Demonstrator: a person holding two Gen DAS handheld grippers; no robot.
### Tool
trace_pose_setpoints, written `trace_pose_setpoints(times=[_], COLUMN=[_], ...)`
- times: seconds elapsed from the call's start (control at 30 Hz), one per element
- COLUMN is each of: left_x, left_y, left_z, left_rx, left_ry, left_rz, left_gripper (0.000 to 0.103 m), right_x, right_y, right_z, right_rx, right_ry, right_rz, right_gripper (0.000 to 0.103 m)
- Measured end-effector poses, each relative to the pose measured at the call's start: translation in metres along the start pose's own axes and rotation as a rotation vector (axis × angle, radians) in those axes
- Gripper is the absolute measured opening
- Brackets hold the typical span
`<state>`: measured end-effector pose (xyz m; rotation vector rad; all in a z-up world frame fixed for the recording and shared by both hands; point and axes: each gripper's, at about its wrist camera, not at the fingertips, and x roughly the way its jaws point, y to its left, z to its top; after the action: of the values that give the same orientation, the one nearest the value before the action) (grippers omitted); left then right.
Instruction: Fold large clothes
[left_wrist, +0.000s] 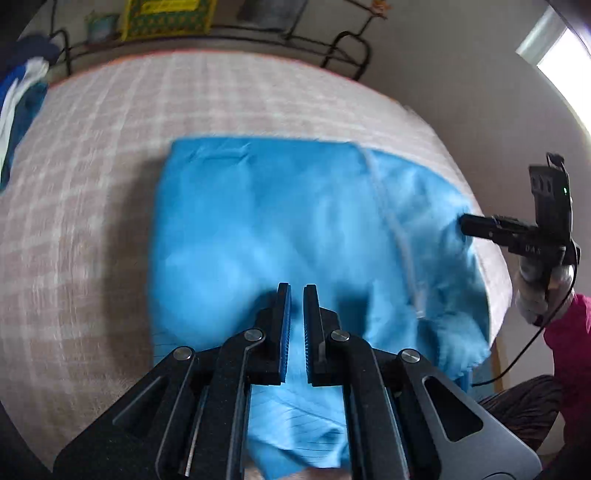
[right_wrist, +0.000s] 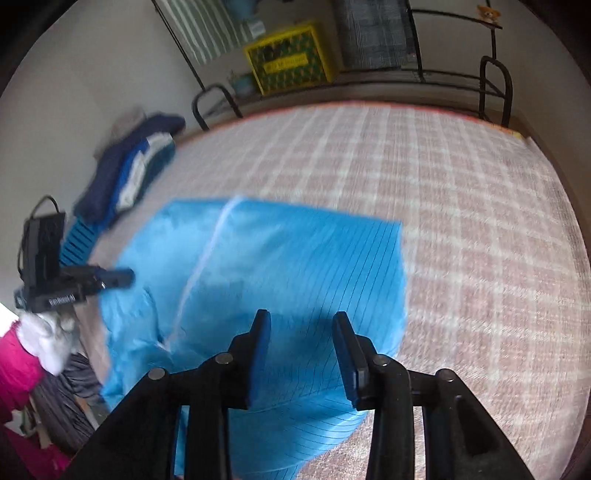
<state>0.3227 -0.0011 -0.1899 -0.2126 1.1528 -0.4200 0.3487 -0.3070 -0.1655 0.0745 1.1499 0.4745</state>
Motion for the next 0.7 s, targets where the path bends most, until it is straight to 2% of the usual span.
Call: trace_pose_setpoints(times=[0.07, 0.13, 0.2, 0.27, 0.33, 0.4, 0.47, 0.5, 0.63, 0.7], left_x=[0.008, 0.01, 0.005, -0.015, -0.033, -0.052, -0.059, -0.061, -0.055, -0.047], left_y=[0.012, 0.016, 0.012, 0.008, -0.002, -0.014, -0.031, -0.041, -0.079, -0.101], left_z=[-0.001, -0.004, -0.005, -0.01, -0.017, -0.033, -0.05, -0.061, -0.091, -0.1], left_rx=[-0.019, -0.045, -0.026, -0.02, -0.006, -0.001, -0.002, 0.005, 0.054, 0.077], left_ry=[0.029, 0.018, 0.02, -0.008, -0.029, -0.037, -0.024, -0.005, 0.063, 0.077], left_rz=[-0.015, -0.038, -0.023, -0.037, -0.073, -0.143, -0.208, -0.247, -0.339, -0.347], left_gripper=[0.003, 0.003, 0.003, 0.003, 0.003, 0.003, 0.003, 0.003, 0.003, 0.003], right_x=[0.014, 0.022, 0.024, 0.012, -0.01, -0.034, -0.051, -0.055, -0.058, -0.048], right_y=[-0.003, -0.004, -0.002, 0.008, 0.023, 0.043, 0.066, 0.076, 0.119, 0.134], right_z=[-0.004, -0.005, -0.003, -0.002, -0.006, -0.014, -0.028, -0.034, -0.063, -0.072], right_rx=[0.006, 0.004, 0.011, -0.011, -0.051, -0.107, -0.192, -0.23, -0.45, -0.536], right_ry=[0.025, 0.035, 0.041, 0.034, -0.002, -0.032, -0.041, -0.039, 0.026, 0.06], right_rz=[-0.03, -0.049, -0.068, -0.09, -0.044, 0.017, 0.038, 0.041, 0.029, -0.006], right_gripper=[0.034, 0.033, 0.033, 0.034, 0.034, 0.037, 0.051, 0.053, 0.055, 0.055])
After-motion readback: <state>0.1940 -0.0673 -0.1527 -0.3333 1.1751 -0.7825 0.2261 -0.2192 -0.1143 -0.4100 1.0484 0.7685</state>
